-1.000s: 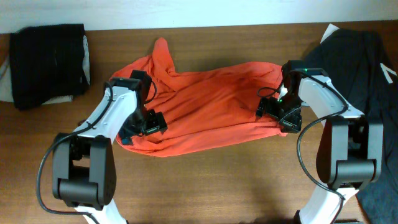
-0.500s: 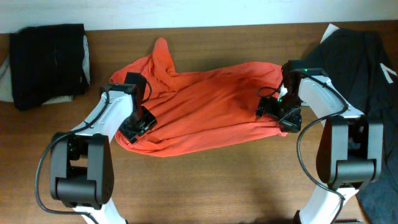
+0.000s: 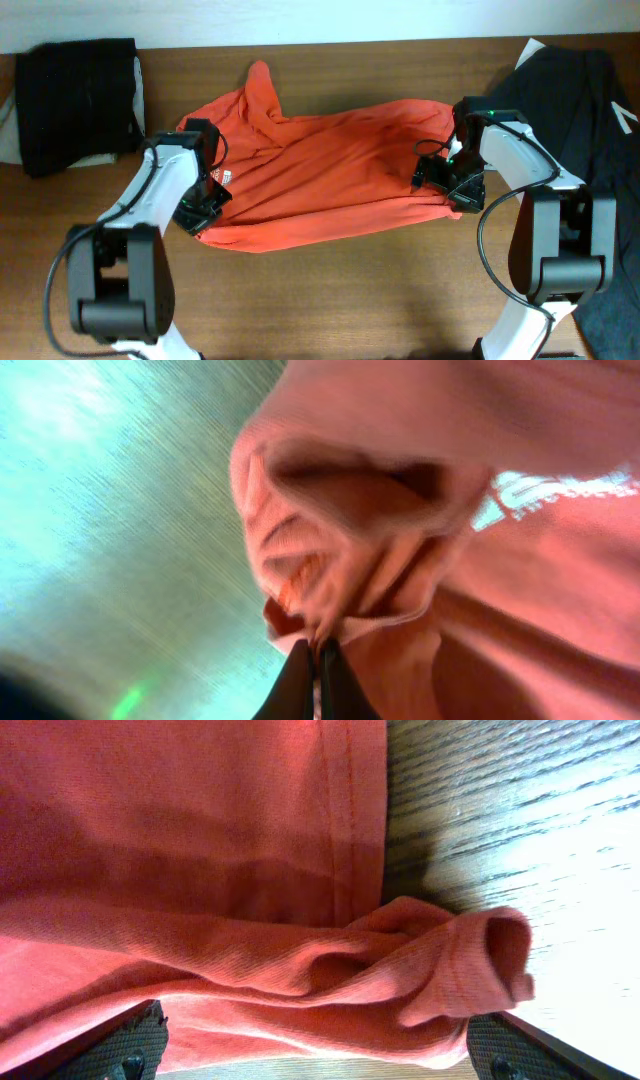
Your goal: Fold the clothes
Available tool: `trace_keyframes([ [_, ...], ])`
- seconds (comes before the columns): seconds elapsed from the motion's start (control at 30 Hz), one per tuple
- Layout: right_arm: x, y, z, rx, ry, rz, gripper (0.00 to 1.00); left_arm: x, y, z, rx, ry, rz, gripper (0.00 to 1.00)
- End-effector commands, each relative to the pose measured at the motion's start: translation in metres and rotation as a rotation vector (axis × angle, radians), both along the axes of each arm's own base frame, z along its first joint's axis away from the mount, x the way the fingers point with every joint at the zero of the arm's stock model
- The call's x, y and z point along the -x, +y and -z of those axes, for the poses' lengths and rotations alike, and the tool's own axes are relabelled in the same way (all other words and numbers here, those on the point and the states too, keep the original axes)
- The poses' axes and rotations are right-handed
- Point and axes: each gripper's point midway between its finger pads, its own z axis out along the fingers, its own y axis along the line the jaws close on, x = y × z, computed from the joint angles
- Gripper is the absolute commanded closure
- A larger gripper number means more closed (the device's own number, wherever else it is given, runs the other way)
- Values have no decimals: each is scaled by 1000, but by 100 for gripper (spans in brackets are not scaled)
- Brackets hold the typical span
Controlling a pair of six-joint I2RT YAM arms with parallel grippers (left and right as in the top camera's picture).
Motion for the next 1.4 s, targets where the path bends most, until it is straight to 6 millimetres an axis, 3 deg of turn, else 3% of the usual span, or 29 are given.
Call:
trace_keyframes([
  [0.0,1,-5,0,42,-1,2,1,14,10,-58,-38,-74,22,99],
  [0.1,19,-5,-2,41,74,2,1,45,19,-76,-83,1,29,99],
  [0.3,71,-5,-16,33,285,-41,1,78,27,-55,-131,127,51,99],
  [0.43,60,7,-11,5,217,-137,2,81,29,-43,-141,130,53,99],
  [0.47,57,15,-8,6,193,-183,20,81,29,-44,-144,128,53,99],
  [0.5,55,26,-2,16,163,-237,25,80,31,-44,-154,125,56,99],
  [0.57,56,38,5,32,145,-288,24,81,31,-44,-156,129,57,99],
  [0.67,52,28,9,116,129,-310,25,81,33,-45,-163,128,57,99],
  [0.8,49,21,10,159,121,-315,47,81,33,-45,-163,131,57,98],
  [0.87,48,14,10,202,119,-322,47,81,33,-45,-163,132,57,98],
  [0.93,42,-7,10,328,107,-339,33,81,33,-45,-164,129,57,98],
  [1.03,19,-7,13,348,15,-337,25,80,33,-44,-163,127,57,98],
  [1.17,7,1,15,309,-44,-418,35,80,34,-45,-170,126,58,98],
  [1.27,6,-1,11,327,-41,-384,35,79,34,-44,-169,120,57,98],
  [1.37,42,22,3,159,95,-384,48,80,36,-45,-180,128,60,98],
])
